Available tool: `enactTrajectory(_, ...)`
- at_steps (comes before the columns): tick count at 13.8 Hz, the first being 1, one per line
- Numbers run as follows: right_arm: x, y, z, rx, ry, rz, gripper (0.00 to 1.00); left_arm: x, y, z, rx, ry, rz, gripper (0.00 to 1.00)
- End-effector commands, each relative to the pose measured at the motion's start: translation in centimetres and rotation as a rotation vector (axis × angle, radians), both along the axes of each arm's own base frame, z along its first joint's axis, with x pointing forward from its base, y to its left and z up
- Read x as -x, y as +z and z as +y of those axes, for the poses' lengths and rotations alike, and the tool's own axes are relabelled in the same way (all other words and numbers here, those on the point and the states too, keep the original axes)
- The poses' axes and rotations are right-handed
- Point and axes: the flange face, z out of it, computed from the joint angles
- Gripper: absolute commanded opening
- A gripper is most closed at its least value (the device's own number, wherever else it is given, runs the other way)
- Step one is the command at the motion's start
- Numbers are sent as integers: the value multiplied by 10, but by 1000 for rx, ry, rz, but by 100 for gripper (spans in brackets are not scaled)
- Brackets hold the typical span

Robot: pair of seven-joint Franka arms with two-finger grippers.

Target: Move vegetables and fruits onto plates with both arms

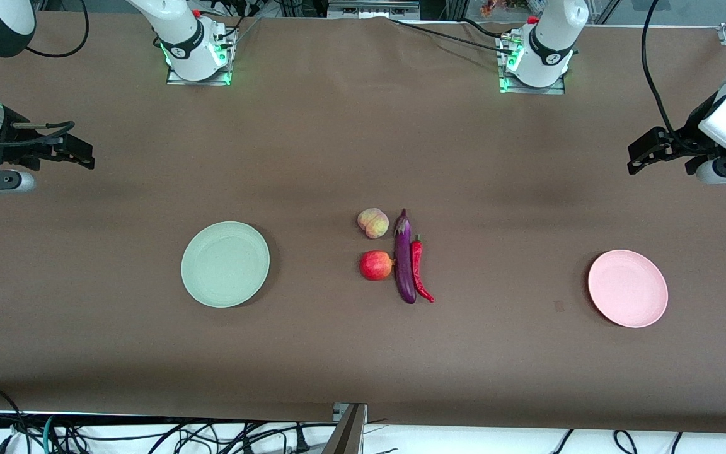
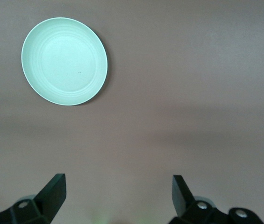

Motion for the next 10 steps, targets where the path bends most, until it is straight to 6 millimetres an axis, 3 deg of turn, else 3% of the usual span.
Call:
enactTrajectory(1, -2, 4, 0, -20, 11, 6, 100, 0, 8, -1, 11, 10, 1, 100)
enactTrajectory(10, -2, 4, 0, -17, 12, 8, 100, 0, 7, 4, 10, 18, 4, 100)
